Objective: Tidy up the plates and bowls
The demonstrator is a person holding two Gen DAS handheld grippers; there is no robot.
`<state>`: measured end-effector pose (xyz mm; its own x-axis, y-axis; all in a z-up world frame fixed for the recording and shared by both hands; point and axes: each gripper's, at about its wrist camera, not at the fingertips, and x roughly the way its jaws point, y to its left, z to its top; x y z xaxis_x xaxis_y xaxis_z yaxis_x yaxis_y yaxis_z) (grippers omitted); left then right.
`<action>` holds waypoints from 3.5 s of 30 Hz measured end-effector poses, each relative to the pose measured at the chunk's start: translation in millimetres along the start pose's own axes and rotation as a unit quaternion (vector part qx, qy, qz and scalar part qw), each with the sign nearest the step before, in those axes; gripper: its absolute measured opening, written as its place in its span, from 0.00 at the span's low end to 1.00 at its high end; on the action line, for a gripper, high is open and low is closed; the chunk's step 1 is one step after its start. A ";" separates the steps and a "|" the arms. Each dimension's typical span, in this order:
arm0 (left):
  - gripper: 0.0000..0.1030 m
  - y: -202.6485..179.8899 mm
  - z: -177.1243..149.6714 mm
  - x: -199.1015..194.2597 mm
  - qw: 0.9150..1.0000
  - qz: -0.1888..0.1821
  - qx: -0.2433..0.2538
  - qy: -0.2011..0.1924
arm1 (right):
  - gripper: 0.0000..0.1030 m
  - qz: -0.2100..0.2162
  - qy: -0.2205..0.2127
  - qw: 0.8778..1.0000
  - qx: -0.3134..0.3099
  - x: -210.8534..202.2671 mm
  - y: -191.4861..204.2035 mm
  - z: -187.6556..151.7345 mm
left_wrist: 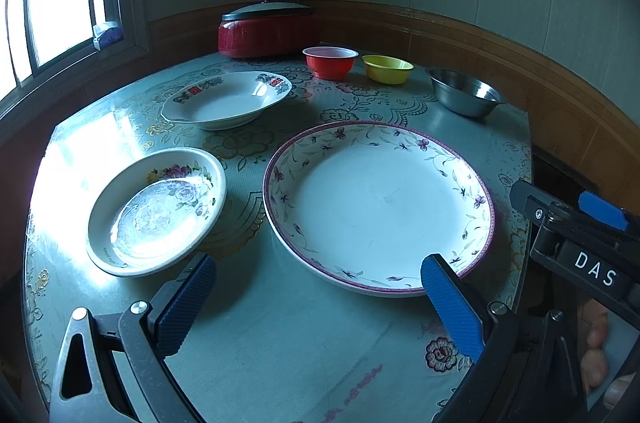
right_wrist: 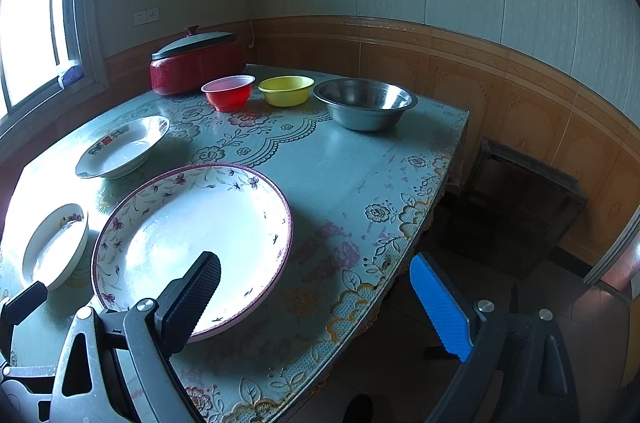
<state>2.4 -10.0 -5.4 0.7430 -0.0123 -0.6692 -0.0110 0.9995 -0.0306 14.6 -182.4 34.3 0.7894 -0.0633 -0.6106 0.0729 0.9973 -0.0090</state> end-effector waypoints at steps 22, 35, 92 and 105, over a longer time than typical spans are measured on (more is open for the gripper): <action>1.00 29.0 0.2 6.2 0.990 -0.111 -0.081 0.024 | 0.95 0.132 0.020 0.991 0.007 19.7 -18.8 12.5; 1.00 42.4 7.5 3.9 0.993 -0.033 -0.108 0.023 | 0.72 0.279 0.134 0.948 -0.073 107.4 -17.7 71.8; 0.32 -16.2 30.5 77.4 0.953 0.094 -0.278 0.069 | 0.19 0.420 0.210 0.794 -0.386 231.9 40.8 131.6; 0.23 -18.4 34.9 81.6 0.972 0.086 -0.199 0.092 | 0.20 0.374 0.198 0.837 -0.346 230.7 42.9 134.3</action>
<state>86.6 -28.4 -33.6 0.5748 0.1124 -0.8105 -0.4103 0.8966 -0.1666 281.7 -159.2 -0.6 0.1828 0.4706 -0.8632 -0.8307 0.5435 0.1203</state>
